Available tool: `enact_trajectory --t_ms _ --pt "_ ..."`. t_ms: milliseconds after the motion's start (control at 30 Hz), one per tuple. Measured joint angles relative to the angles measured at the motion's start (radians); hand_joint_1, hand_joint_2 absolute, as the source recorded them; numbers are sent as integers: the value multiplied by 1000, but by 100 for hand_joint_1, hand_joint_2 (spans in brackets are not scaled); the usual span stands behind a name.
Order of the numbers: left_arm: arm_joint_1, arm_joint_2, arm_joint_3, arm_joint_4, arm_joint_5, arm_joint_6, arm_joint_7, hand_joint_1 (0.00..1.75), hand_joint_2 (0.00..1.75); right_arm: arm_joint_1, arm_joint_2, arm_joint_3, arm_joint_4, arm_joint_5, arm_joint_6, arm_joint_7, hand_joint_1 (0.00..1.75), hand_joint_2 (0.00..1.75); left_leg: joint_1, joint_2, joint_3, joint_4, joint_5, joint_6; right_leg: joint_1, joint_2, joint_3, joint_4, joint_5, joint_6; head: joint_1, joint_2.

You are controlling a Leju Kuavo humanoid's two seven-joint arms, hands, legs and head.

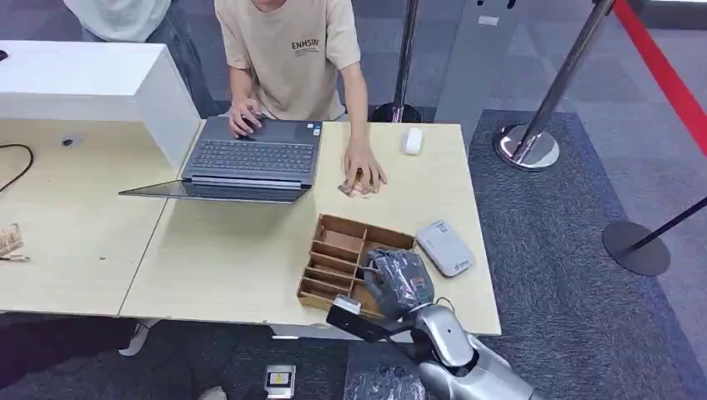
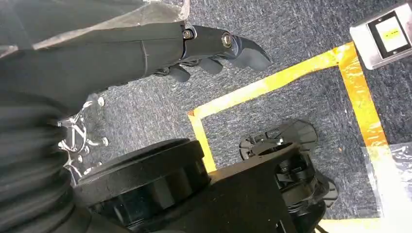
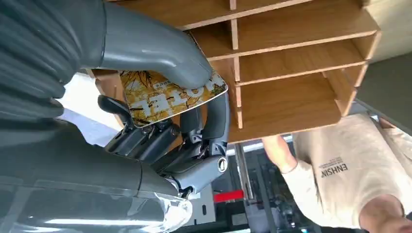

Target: Pass the card to the sensor for recognition and then transmit it.

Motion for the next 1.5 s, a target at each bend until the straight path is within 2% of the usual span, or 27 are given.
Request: enact_trajectory --t_ms 267,400,500,567,667,767,867,1033,1100,1300,1333,1367,1400,1467,1500 --pt "-2 -1 0 0 -2 -4 0 0 175 0 -6 5 -24 -20 -48 -14 175 175 0 0 0 0 0 0 0 0 0 0 0 0 0 0" --pt "-2 -1 0 0 -7 -4 0 0 175 -7 -6 -6 -58 -172 -106 -72 175 175 0 0 0 0 0 0 0 0 0 0 0 0 0 0" --pt "-3 -1 0 0 -17 -6 2 0 175 -51 -5 -20 -118 -284 -97 -110 175 175 0 1 0 0 0 0 0 1 0 0 0 0 0 0" --pt "-5 -2 0 0 -24 -7 4 0 175 -98 -3 -33 -164 -366 -59 -124 175 175 0 1 0 0 1 0 0 1 0 0 1 0 0 0" --pt "-8 -2 -1 0 -37 -15 10 0 175 -181 3 -56 -222 -560 -14 -183 175 175 0 1 0 0 2 0 0 0 0 1 1 -1 1 0" --pt "-17 -2 -3 0 -54 -23 11 0 175 -286 14 -78 -241 -814 102 -229 175 175 0 2 0 0 2 0 0 1 0 1 2 -1 0 0" --pt "-23 -3 -4 0 -64 -31 13 0 175 -376 26 -90 -228 -930 166 -264 175 175 0 1 -1 0 3 0 0 0 0 1 2 -1 0 0" --pt "-35 -5 -8 0 -76 -35 14 0 175 -514 48 -79 -113 -803 167 -254 175 175 0 0 -1 0 3 0 0 0 0 1 2 -1 0 0" --pt "-37 -6 -9 0 -77 -35 17 0 175 -559 64 -58 -47 -625 131 -216 175 175 0 0 -1 0 3 0 0 0 0 2 2 -1 0 0" --pt "-45 -13 -10 0 -82 -35 23 0 175 -633 98 32 148 -242 66 -145 175 175 0 -1 -2 0 3 0 0 -2 -1 1 2 -1 0 0" --pt "-45 -14 -10 0 -84 -35 23 0 175 -638 104 50 179 -170 55 -135 145 175 0 -1 -2 0 3 0 0 -2 -1 1 2 -1 0 0" --pt "-45 -14 -10 0 -85 -35 23 0 175 -642 111 66 208 -128 54 -132 145 175 0 -1 -2 0 3 0 0 -2 -1 1 2 -1 0 0" --pt "-45 -14 -10 0 -85 -35 24 0 175 -645 115 80 235 -108 59 -132 72 175 0 -1 -2 0 3 0 0 -2 -1 1 2 -1 0 0" --pt "-45 -15 -10 0 -85 -35 23 0 175 -645 122 101 277 -104 73 -133 89 175 0 -1 -2 0 3 0 0 -2 -1 1 2 -1 0 0" --pt "-44 -16 -10 0 -85 -34 23 0 175 -644 124 107 290 -104 77 -137 140 175 0 -1 -2 0 3 0 0 -2 -1 1 2 -1 0 0"
